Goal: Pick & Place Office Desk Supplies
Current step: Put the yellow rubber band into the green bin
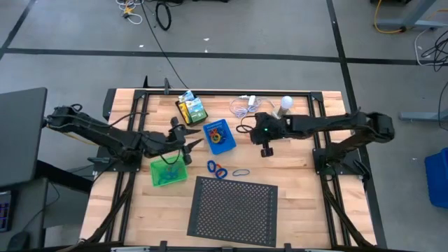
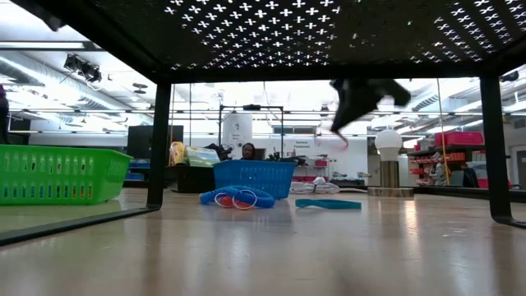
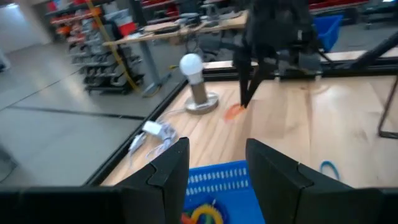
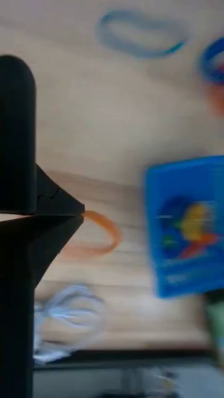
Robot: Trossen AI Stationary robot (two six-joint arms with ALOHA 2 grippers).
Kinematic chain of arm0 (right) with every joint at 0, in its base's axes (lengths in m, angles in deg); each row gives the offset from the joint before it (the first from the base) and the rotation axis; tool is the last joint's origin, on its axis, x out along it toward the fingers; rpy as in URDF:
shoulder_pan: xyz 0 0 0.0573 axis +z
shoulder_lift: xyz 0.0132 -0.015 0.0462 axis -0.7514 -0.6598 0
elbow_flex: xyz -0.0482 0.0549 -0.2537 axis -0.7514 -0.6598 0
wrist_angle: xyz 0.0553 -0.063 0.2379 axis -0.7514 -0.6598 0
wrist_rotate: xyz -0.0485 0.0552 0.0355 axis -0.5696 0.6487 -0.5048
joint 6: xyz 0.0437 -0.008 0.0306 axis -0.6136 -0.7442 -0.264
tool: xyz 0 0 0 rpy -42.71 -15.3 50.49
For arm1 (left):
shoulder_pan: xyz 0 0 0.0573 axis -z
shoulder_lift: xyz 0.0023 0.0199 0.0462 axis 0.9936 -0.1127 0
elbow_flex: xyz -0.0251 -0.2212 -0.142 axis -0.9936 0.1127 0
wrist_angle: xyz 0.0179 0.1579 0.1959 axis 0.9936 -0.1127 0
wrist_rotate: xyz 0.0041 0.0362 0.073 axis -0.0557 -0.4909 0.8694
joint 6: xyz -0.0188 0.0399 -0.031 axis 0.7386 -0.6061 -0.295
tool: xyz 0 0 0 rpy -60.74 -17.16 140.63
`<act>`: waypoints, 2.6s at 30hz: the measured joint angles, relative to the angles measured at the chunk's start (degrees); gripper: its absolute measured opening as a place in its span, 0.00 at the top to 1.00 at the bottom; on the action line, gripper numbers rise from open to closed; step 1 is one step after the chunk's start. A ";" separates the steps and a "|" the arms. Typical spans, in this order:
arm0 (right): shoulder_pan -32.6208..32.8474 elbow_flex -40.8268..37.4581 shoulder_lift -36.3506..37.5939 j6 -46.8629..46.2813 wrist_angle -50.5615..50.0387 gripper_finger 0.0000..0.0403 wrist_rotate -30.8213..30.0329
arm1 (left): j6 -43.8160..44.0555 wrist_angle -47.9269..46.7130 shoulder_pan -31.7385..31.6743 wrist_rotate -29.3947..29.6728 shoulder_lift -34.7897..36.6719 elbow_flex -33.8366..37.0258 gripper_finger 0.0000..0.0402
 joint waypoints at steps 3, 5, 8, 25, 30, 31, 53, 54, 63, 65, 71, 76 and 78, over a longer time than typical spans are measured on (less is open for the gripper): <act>1.18 0.00 2.86 -0.48 3.86 1.00 3.34 | -1.49 4.58 -2.40 -5.71 -2.69 0.00 0.59; 1.61 0.02 4.21 -1.13 7.17 1.00 6.69 | -2.31 7.27 -3.99 -9.97 -4.71 0.02 0.59; 2.05 0.06 5.48 -2.03 12.30 1.00 13.08 | -4.05 14.24 -6.33 -16.06 -8.57 0.02 0.59; 2.15 0.07 5.72 -2.96 26.82 1.00 29.69 | 3.30 45.54 -20.17 -52.23 -25.61 -2.26 0.59; 2.09 0.07 5.72 -2.81 27.07 1.00 29.65 | 4.96 42.24 -21.71 -61.10 -29.48 -8.27 0.59; 2.09 0.07 5.72 -2.81 27.21 1.00 29.65 | 5.40 40.54 -22.00 -62.27 -30.44 -9.91 0.59; 2.09 0.09 5.70 -1.64 26.60 0.99 26.20 | 0.67 27.99 -22.36 -66.55 -36.13 -20.33 0.99; 2.09 0.09 5.70 -1.48 26.36 0.97 26.04 | 0.63 26.74 -22.36 -66.30 -35.83 -20.31 0.99; 2.63 0.09 5.70 -5.12 26.63 0.56 20.62 | -4.23 15.07 -22.23 -59.14 -26.85 -16.13 0.99; 2.71 0.09 5.85 -5.73 26.71 0.46 20.63 | -4.44 13.03 -22.23 -56.96 -23.42 -13.99 0.99; 2.92 0.17 8.49 -8.12 26.22 0.33 22.94 | -1.68 5.67 -20.33 -48.12 -11.04 -5.15 1.00; 4.22 0.17 10.21 -8.56 25.70 0.35 23.06 | 3.28 -7.87 -14.36 -36.59 0.96 0.05 1.00; 4.60 0.14 10.69 -8.55 24.17 0.36 23.00 | 6.24 -16.19 -10.86 -31.13 5.60 0.48 1.00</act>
